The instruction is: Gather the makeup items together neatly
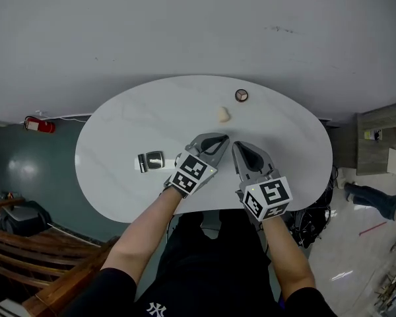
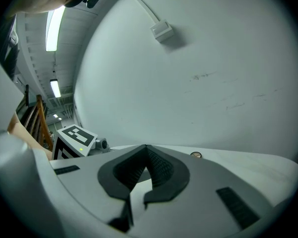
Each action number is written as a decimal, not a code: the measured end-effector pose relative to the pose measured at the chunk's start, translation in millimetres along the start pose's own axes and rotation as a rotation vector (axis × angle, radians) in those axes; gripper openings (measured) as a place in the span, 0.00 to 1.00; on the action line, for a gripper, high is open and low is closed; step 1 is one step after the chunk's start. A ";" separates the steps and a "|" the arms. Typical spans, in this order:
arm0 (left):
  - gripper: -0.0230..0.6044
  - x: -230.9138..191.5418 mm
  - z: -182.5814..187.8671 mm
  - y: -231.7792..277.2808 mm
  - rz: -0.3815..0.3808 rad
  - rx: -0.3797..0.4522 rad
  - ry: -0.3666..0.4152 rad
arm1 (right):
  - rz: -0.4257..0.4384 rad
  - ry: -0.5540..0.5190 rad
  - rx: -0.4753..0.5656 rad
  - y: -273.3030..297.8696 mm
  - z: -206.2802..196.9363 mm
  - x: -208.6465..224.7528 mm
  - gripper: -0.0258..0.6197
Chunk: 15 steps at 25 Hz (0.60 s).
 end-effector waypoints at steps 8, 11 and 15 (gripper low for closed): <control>0.05 -18.9 10.0 76.0 0.051 -0.033 0.017 | 0.005 0.051 -0.003 12.8 2.4 67.3 0.06; 0.05 -29.3 13.5 96.9 0.067 -0.047 0.037 | 0.009 0.069 -0.003 16.9 2.5 83.6 0.06; 0.05 -44.6 13.0 119.4 0.091 -0.073 0.047 | 0.019 0.090 -0.014 21.7 -0.9 101.5 0.06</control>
Point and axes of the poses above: the fingertips, and each gripper's own axes: y forward along the fingers, x to its right, z out of its top, the point moved 9 cm from there along -y, backward along the fingers, and after that the axes turned 4 degrees about x, right-handed, at the moved point
